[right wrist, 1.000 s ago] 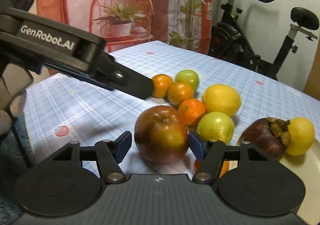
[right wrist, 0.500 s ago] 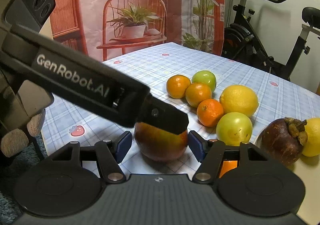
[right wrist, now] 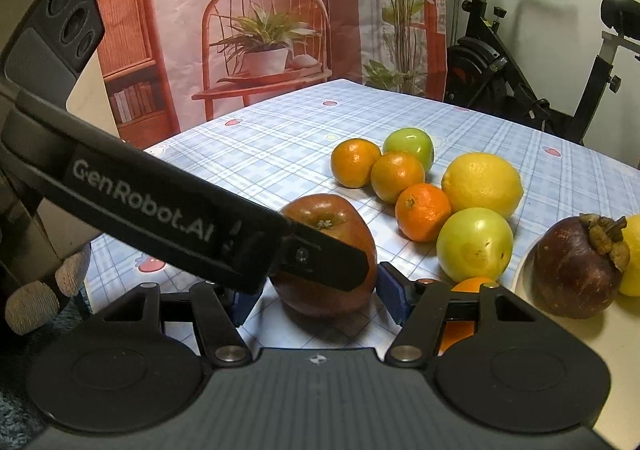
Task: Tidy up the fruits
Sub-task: 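Close the left gripper around the red apple, then carry the red apple with the left gripper over the beige plate and lower it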
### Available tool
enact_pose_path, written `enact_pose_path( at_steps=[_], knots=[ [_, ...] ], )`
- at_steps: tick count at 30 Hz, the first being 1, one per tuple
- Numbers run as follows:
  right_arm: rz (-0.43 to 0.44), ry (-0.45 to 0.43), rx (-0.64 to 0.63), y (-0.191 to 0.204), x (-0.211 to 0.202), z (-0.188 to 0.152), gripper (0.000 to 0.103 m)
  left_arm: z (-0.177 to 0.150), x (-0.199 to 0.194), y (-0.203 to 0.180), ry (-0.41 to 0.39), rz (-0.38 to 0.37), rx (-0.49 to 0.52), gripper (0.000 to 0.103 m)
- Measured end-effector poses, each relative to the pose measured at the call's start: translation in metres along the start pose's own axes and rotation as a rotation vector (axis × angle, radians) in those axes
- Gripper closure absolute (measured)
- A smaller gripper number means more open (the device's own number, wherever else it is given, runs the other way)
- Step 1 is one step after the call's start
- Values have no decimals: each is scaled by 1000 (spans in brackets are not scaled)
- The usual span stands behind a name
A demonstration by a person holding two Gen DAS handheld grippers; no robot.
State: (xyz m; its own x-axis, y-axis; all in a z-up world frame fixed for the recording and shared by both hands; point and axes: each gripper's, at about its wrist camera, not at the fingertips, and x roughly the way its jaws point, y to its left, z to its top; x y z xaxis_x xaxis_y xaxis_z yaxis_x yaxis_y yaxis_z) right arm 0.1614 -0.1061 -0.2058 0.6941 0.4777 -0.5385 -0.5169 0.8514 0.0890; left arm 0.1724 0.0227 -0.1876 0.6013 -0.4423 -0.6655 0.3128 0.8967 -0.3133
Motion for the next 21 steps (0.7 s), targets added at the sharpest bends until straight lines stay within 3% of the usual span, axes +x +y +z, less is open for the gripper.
enact_pose_path(
  at_steps=[21],
  knots=[
    [4,-3,14,-1,-3,-2,41,-1,0,-3,-8,4,20,31]
  ],
)
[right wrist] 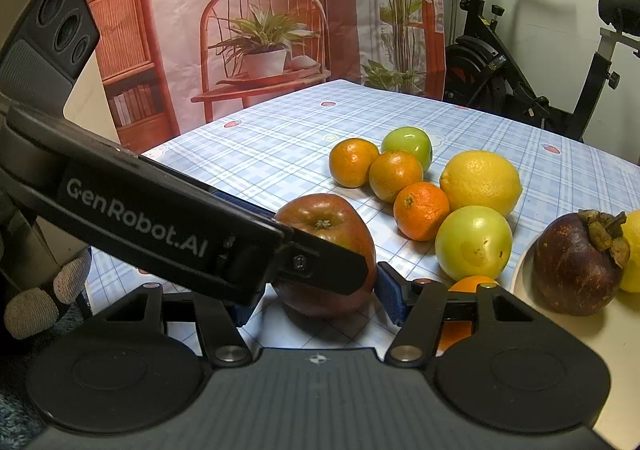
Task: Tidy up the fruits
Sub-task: 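Carry the red apple with the left gripper over the beige plate and lower it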
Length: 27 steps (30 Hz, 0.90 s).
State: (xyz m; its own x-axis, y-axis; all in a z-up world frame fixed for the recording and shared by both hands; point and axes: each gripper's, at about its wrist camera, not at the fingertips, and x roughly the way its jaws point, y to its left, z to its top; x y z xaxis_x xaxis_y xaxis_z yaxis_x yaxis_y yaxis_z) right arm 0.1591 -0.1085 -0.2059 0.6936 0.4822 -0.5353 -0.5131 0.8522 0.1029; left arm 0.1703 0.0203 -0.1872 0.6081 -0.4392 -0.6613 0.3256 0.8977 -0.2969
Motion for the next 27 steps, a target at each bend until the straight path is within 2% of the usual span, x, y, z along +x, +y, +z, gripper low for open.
enact_pose_path(
  at_steps=[10,27],
  knots=[
    [-15,-21,7,-1,-11,4,41,8,-5,-8,-13,-5,31,31],
    [-127,-130,115,-28,-58,21,41,43,-1,-65,-52,-41,188,31]
  ],
)
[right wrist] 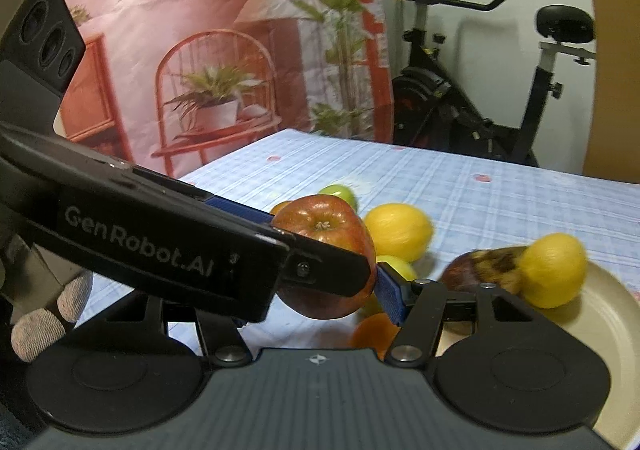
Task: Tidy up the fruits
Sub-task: 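Carry the red apple with the left gripper over the beige plate and lower it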
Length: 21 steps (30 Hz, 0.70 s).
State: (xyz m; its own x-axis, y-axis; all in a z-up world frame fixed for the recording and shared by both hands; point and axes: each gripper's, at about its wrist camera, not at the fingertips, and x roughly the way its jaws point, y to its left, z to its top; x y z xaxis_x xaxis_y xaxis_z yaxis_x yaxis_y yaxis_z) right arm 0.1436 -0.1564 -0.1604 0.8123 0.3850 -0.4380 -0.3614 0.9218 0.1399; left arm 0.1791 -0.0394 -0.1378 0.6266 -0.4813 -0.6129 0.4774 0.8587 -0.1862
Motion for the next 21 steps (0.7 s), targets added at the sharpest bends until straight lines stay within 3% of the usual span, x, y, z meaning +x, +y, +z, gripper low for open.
enact_pose_path(
  at_steps=[12,21],
  knots=[
    [-116,-42,115,-46,-27,8,41,34,44,-38,10,-97,83,30],
    [-255,-41,193,-94,-49,3,41,48,99,-81,51,-193,138,30]
  ],
)
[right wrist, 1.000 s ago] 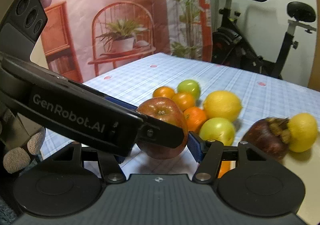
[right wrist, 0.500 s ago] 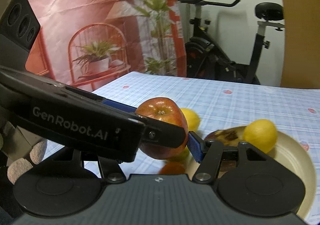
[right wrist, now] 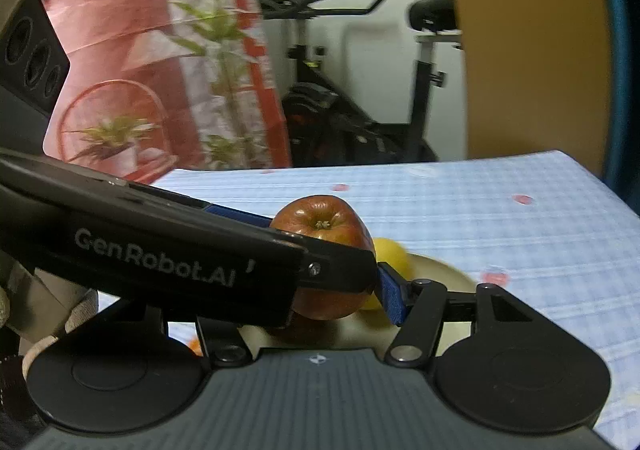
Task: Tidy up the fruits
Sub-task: 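Carry the red apple with the left gripper over the beige plate and lower it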
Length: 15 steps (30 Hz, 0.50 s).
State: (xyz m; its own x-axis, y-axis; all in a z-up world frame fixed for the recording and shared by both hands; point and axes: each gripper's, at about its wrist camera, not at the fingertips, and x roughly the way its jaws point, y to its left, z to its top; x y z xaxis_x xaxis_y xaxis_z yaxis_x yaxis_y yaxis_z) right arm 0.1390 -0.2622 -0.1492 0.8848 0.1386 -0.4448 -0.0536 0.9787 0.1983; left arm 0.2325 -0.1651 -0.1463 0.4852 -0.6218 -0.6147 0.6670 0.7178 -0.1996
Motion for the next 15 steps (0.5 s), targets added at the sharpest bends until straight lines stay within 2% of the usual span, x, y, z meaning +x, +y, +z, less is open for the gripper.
enact_pose_path(
  at_steps=[5,15],
  knots=[
    [-64,29,29,-23,-1,-7,41,3,31,-10,46,-32,-2,30],
    [-129,82,49,-37,12,-11,41,7,64,-21,99,-15,13,30]
  ],
)
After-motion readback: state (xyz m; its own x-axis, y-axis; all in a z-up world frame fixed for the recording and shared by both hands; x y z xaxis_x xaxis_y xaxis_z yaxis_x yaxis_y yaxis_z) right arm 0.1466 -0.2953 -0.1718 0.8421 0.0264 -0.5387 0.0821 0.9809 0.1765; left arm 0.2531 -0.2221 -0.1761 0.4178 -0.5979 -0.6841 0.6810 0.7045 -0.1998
